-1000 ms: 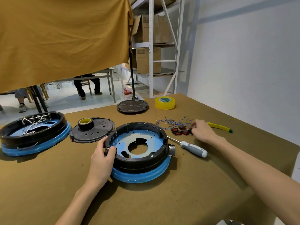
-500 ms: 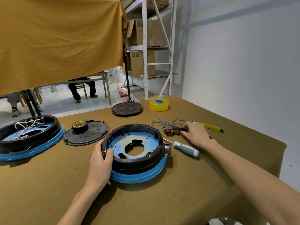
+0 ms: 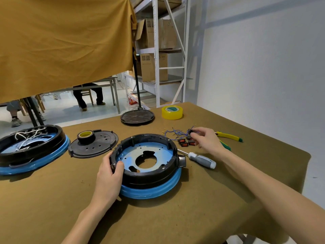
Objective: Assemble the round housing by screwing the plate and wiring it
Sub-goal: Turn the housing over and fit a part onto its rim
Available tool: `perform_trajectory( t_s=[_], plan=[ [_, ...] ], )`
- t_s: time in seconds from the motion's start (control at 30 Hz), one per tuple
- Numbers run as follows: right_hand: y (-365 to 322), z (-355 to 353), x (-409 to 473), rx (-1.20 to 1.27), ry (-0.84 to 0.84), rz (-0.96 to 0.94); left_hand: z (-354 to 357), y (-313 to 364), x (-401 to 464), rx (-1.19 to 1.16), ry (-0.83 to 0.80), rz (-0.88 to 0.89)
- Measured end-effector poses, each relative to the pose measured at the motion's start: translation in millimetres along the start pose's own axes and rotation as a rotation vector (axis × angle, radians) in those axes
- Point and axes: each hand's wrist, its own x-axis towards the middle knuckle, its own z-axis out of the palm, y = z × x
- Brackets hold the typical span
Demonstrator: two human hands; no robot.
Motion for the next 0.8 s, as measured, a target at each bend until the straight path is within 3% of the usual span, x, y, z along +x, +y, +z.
perform_trajectory(
  t_s=[0.13,0.27,0.4,0.5,0.57,0.67,0.8],
  plan=[
    [-25,18,-9,0.32,-0.17,0.069,0,-1,0,0.01,-0.001,-0.002],
    [-48,33,-23,0.462,-0.248,0.003,3,4,-5,0.053,0.037,0.008],
    [-59,44,-38,0.388,-0.306,-0.119,2,22,-11,0.235,0.28,0.343],
    [-63,51,-46,0.354,-0.326,-0.172,3,33,-15,0.211,0.027,0.473],
    [-63,53,-50,0.333,-0.308,-0.188,8,34,-20,0.358,-0.191,0.546],
    [-59,50,-51,0.339,-0.246,-0.144,9,27,-17,0.548,-0.253,0.658],
    [-50,39,-50,0.44,-0.126,0.013,-9,19,0,0.465,-0.285,0.556]
  ],
)
